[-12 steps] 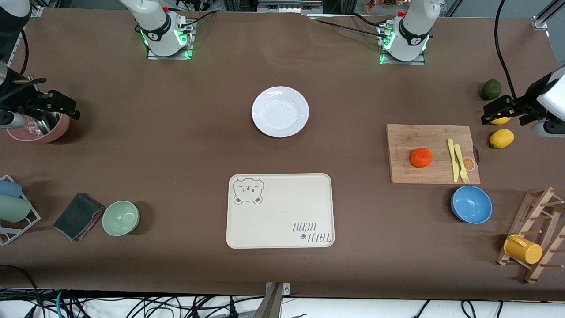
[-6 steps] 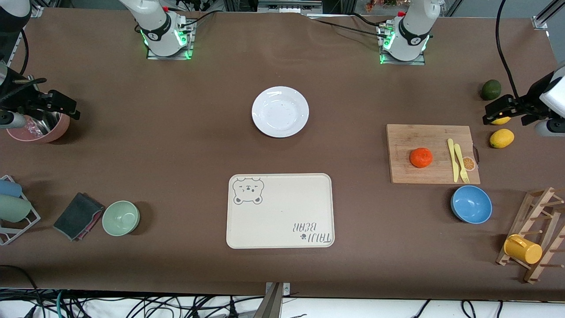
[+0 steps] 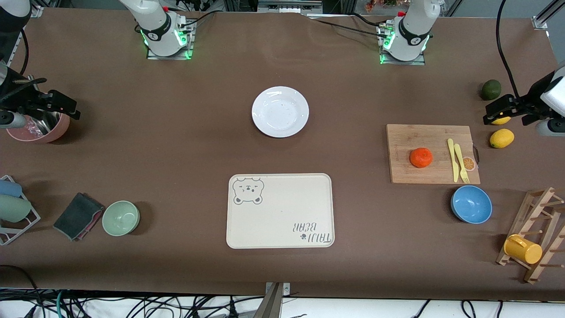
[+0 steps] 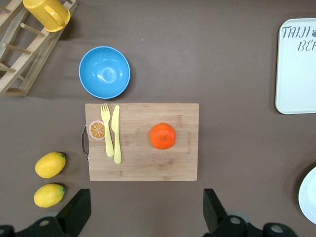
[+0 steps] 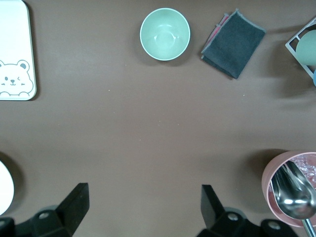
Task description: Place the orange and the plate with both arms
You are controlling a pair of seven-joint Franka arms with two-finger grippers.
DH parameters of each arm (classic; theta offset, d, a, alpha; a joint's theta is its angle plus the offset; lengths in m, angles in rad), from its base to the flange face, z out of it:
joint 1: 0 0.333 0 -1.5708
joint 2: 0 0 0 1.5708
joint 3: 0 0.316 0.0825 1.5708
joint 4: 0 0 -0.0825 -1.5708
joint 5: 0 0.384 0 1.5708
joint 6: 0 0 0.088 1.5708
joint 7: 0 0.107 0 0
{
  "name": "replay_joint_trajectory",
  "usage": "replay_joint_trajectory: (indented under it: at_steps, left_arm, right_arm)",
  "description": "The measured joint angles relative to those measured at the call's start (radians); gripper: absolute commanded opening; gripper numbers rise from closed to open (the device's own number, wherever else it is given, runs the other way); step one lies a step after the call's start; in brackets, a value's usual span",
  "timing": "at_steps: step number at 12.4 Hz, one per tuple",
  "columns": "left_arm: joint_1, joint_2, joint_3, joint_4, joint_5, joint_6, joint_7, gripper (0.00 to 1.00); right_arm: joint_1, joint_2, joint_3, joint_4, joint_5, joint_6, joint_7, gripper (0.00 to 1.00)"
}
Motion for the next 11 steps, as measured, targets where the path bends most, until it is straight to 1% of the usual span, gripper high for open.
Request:
replay_joint_trajectory:
  at_steps: [11]
  left_arm:
    - [-0.004, 0.012, -0.002, -0.001, 0.0, -0.001, 0.0, 1.0]
  right_arm:
    - [0.0, 0.0, 0.0, 0.0, 0.0, 0.0, 0.0, 1.0]
